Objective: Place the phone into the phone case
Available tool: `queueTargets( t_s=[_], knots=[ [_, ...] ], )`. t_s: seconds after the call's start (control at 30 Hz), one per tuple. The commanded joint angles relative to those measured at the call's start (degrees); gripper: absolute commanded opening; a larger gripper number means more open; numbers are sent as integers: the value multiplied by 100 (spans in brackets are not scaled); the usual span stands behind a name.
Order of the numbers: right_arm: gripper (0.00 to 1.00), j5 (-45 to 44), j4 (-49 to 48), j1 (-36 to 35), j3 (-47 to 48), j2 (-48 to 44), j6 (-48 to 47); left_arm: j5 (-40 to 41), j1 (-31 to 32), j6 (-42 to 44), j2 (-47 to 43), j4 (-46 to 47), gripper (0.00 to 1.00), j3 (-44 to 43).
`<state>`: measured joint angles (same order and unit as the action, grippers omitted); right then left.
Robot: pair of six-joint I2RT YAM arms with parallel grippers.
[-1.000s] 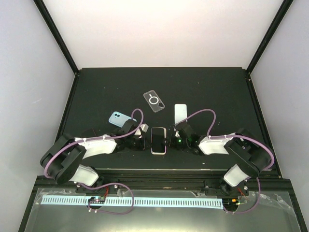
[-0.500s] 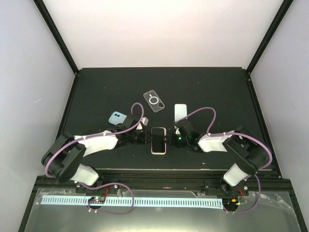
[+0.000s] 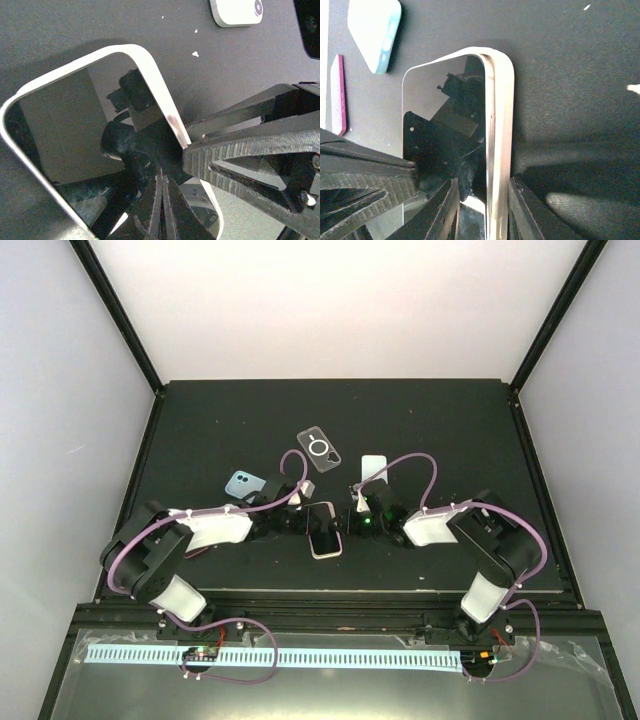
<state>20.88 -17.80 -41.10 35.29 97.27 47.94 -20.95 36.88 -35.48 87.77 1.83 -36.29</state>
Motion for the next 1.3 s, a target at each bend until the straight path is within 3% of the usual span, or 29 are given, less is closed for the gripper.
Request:
queueTargets(
  t_s=[0.0,0.07,0.27,0.57,0.83,1.1,1.27],
  knots=[
    [29,261,-257,6,51,89,-233,-130,41,60,177,250,2,-106],
    [29,117,-148,8,19,15,-184,114,26,60,59,14,6,-95],
    [29,3,111,15,-52,-205,-132,752,-83,40,-832,-677,36,-23],
    [31,-25,393,15,200,-41,-223,1040,-228,-29,-708,-878,46,-10],
    [32,-48,500,50,465,274,-349,732,-291,92,-414,-464,35,-3],
    [32,-56,462,65,474,326,-348,792,-300,116,-178,-345,33,-35],
    [32,-60,420,74,463,343,-349,762,-299,122,-144,-274,22,-55]
  ],
)
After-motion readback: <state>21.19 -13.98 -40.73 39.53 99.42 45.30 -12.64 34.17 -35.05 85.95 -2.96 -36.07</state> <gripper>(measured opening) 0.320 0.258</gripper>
